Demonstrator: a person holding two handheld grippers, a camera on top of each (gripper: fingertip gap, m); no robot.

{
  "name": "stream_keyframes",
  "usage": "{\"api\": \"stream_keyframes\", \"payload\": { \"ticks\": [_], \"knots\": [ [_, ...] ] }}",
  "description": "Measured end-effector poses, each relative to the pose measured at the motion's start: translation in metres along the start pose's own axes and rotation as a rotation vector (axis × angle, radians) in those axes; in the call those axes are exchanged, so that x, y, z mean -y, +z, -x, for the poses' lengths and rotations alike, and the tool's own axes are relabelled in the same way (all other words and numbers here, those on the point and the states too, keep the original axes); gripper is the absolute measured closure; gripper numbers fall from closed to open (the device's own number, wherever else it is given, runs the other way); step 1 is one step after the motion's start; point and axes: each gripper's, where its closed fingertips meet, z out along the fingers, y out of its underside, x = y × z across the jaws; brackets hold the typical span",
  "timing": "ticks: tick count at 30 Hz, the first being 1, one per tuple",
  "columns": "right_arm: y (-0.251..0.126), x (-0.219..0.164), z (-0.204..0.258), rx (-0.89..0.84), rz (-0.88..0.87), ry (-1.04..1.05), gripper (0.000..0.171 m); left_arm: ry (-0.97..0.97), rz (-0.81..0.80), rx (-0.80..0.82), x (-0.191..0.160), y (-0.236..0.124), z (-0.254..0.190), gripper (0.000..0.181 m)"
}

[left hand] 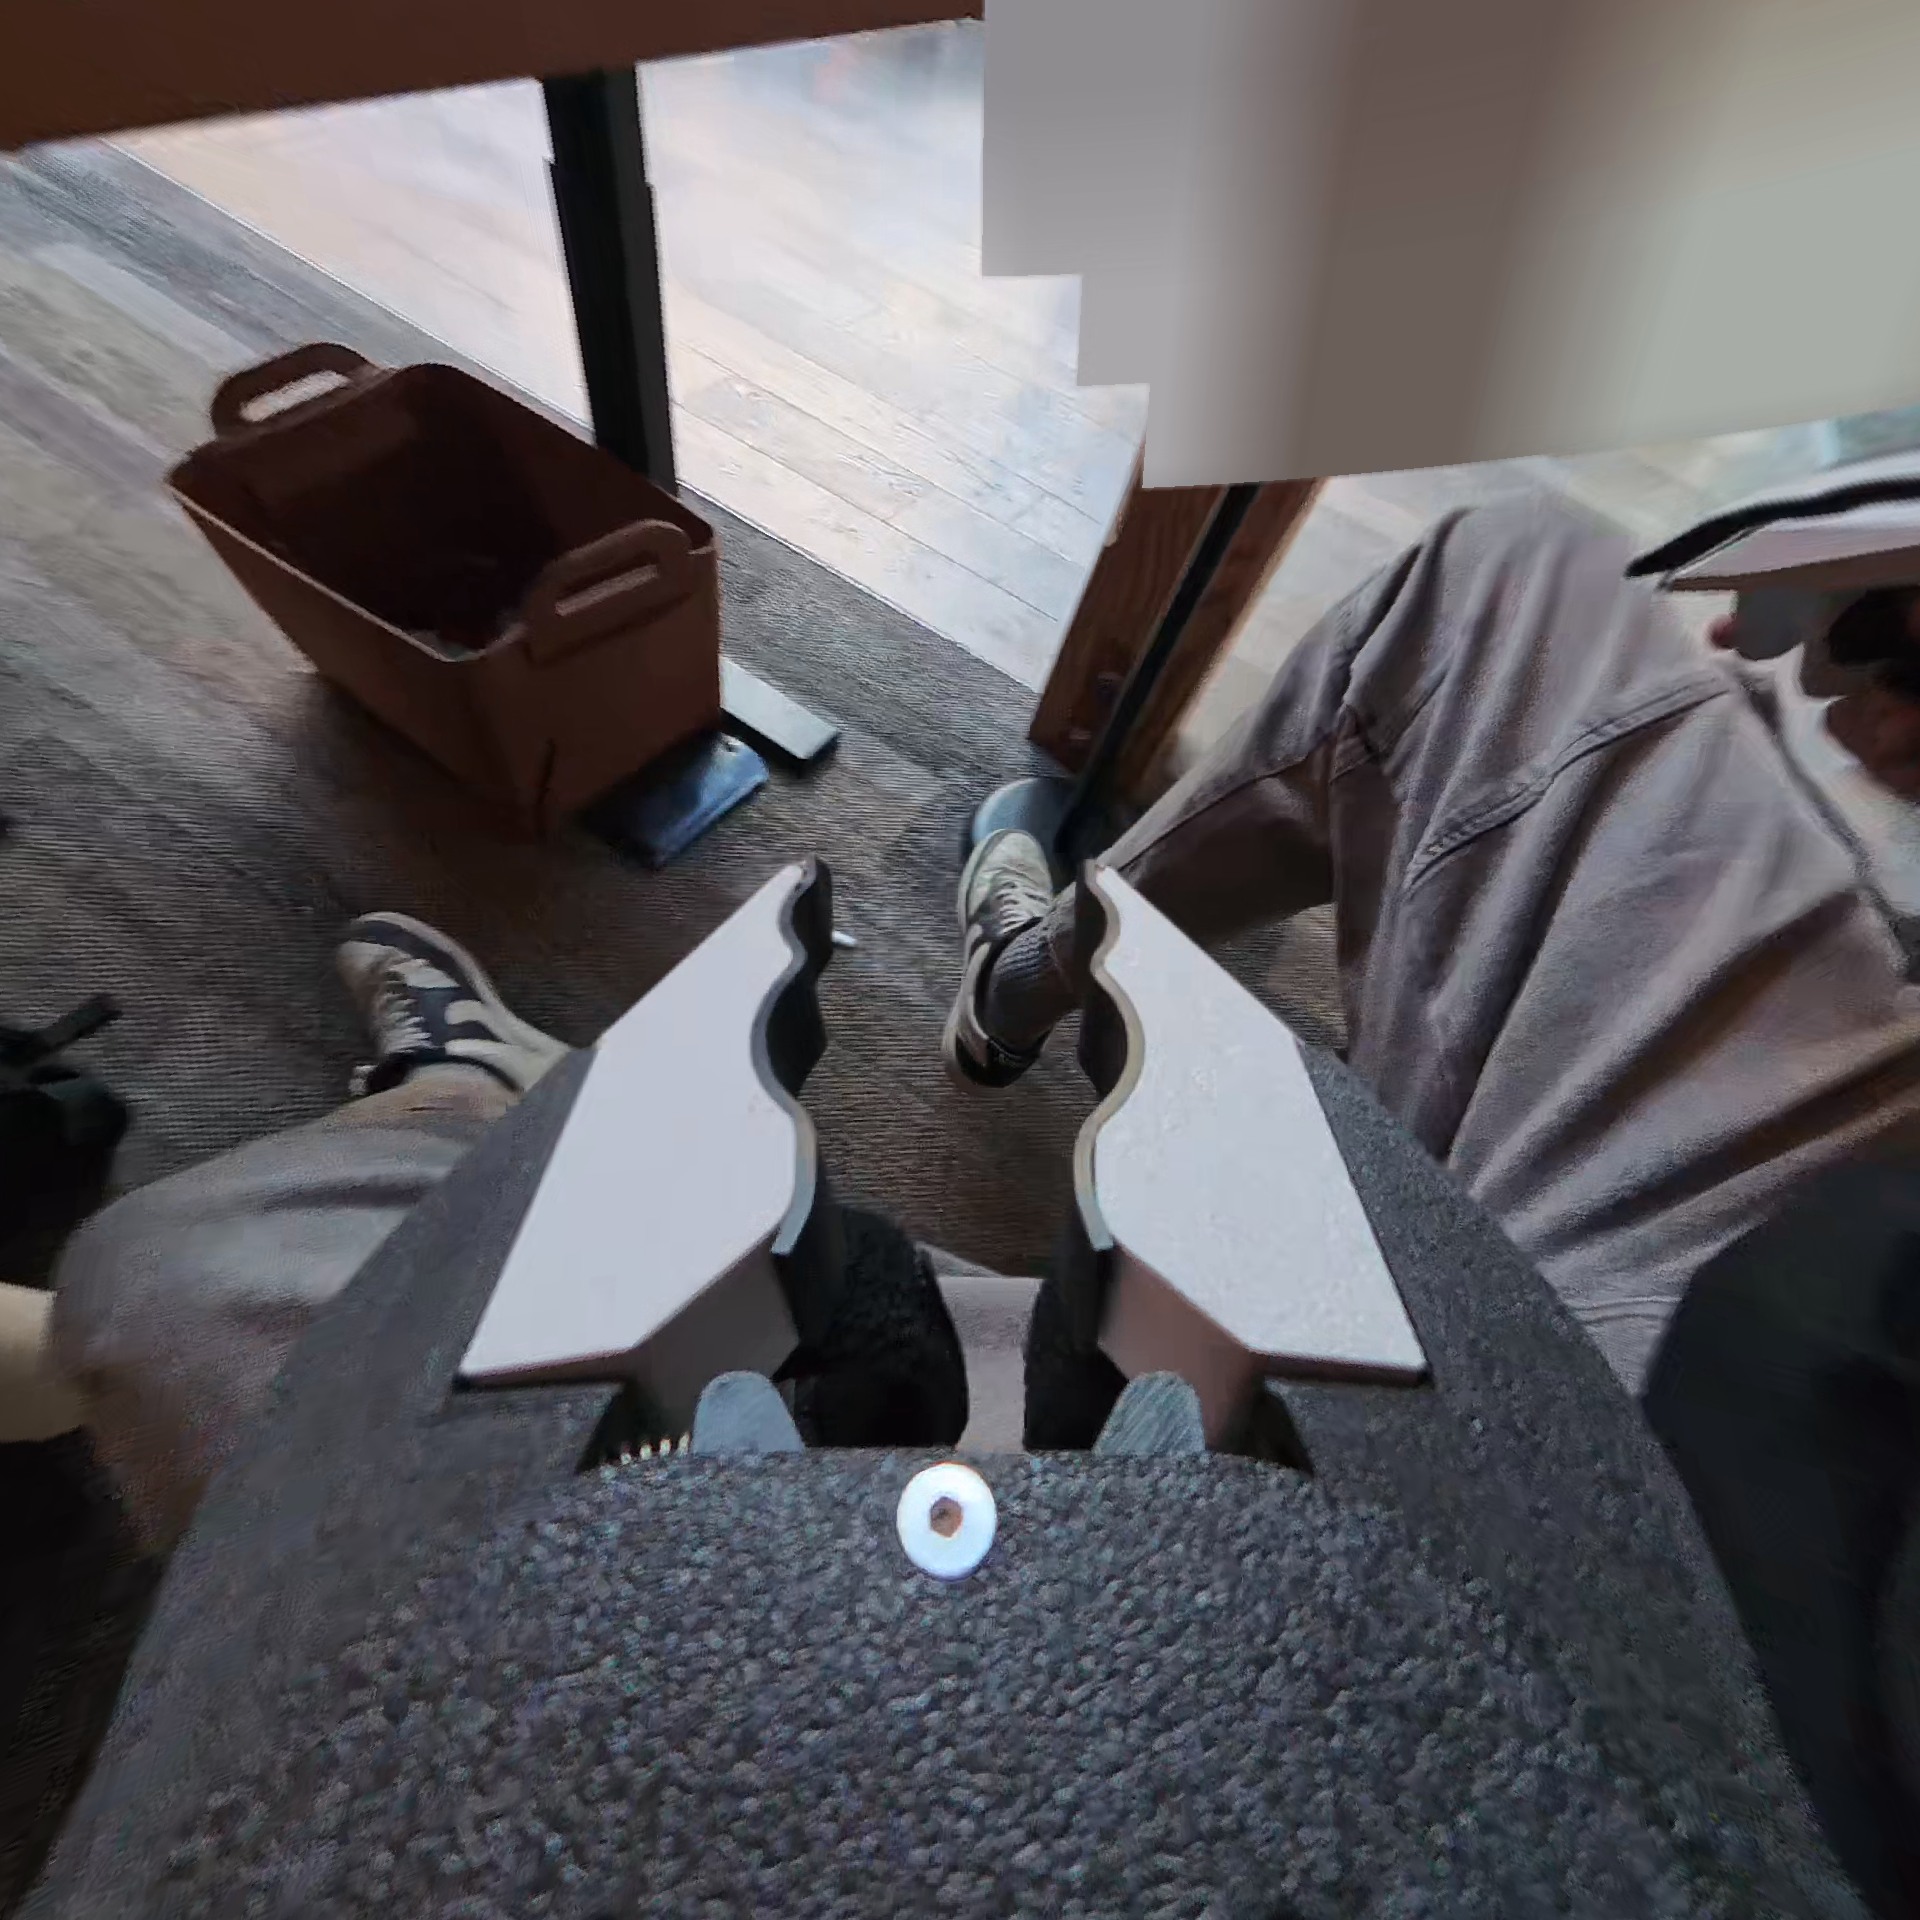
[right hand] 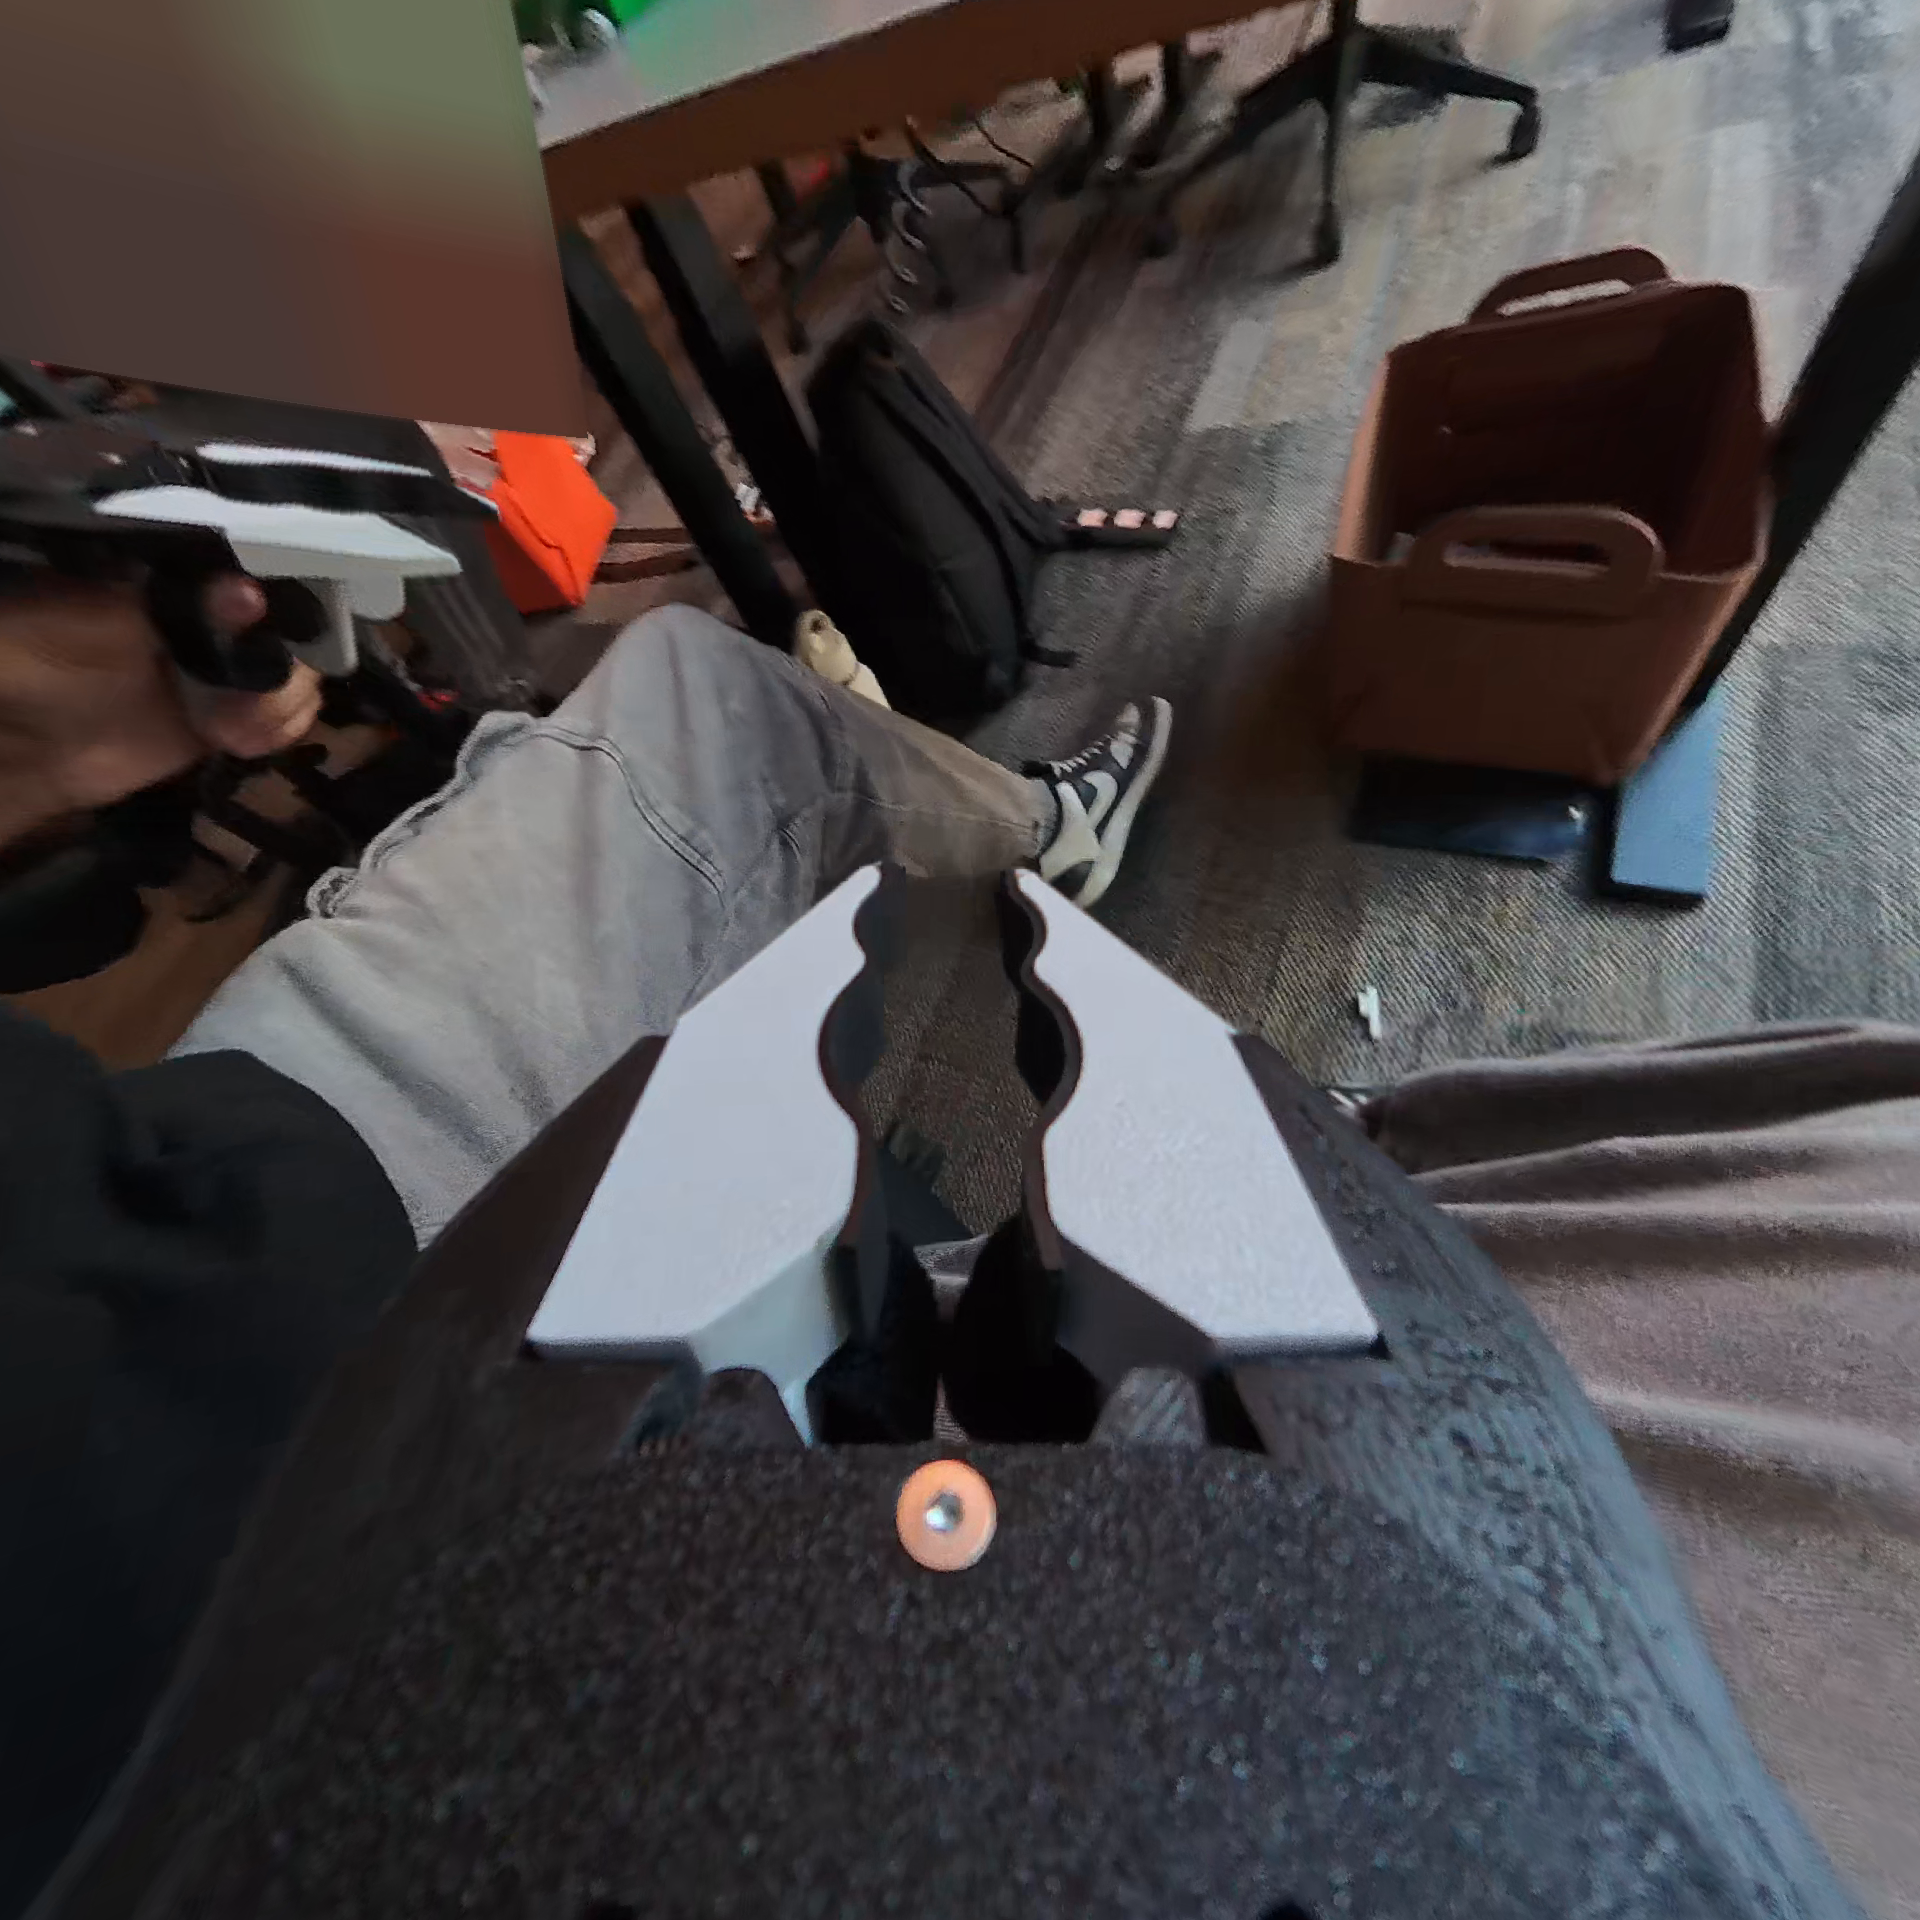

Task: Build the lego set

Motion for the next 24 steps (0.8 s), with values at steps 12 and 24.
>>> {"api": "stream_keyframes", "payload": {
  "ticks": [12, 24],
  "knots": [
    [-0.065, -0.061, -0.088, -0.179, 0.016, 0.277, 0.155, 0.313, 0.700, -0.293, -0.086, 0.254, 0.000, 0.143],
    [-0.068, -0.063, -0.130, -0.237, 0.000, 0.384, 0.154, 0.283, 0.813, -0.031, -0.415, 0.643, 0.172, 0.133]
  ]
}}
